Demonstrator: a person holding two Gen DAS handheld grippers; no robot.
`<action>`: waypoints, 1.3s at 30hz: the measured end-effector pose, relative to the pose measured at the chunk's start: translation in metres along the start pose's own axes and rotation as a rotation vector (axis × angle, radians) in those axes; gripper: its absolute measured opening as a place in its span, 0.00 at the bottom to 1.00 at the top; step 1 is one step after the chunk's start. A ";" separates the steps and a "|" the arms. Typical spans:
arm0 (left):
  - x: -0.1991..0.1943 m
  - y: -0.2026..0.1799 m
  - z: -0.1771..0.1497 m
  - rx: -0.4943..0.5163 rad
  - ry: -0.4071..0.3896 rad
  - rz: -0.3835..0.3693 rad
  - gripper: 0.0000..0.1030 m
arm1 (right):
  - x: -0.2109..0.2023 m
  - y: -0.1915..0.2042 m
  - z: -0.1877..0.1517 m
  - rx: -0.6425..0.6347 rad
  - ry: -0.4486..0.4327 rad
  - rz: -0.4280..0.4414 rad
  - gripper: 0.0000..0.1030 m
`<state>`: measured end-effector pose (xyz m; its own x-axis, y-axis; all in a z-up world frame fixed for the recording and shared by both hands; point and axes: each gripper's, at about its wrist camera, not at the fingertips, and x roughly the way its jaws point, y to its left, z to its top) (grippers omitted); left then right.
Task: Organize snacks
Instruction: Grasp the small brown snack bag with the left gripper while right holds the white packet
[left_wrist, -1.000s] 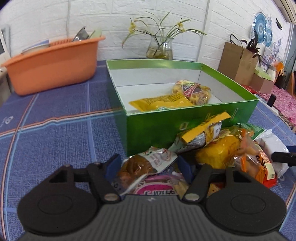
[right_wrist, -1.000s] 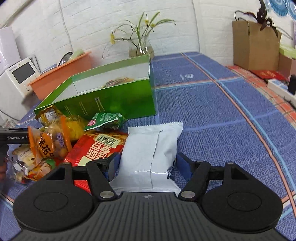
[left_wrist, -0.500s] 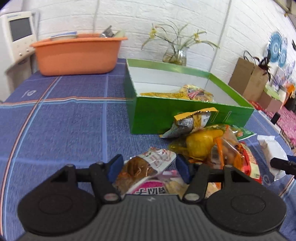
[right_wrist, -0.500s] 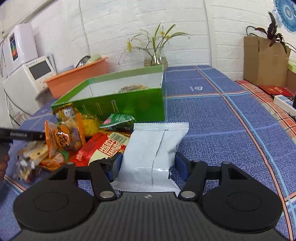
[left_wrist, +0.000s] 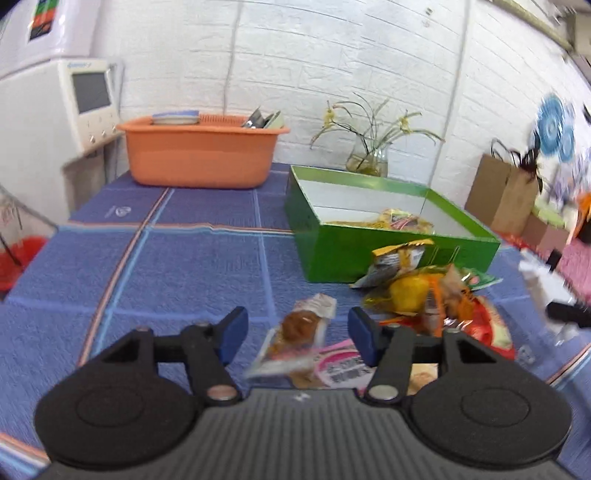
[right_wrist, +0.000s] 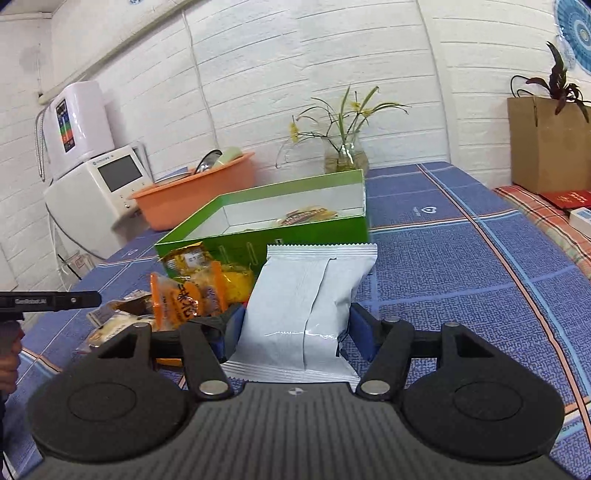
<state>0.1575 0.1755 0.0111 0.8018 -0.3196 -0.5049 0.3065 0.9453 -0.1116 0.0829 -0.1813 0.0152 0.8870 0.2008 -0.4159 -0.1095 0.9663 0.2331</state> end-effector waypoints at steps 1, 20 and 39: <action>0.002 0.001 0.003 0.038 -0.002 0.024 0.59 | -0.001 -0.001 0.000 0.005 -0.004 0.000 0.97; 0.075 0.009 0.008 0.205 0.237 -0.210 0.75 | 0.005 -0.020 -0.005 0.168 0.039 0.022 0.97; 0.045 -0.020 0.006 0.191 0.197 -0.023 0.45 | -0.005 -0.011 -0.004 0.121 -0.016 0.050 0.97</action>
<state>0.1903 0.1413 -0.0044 0.6838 -0.3045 -0.6631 0.4296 0.9026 0.0286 0.0775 -0.1925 0.0114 0.8891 0.2444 -0.3871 -0.0995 0.9285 0.3577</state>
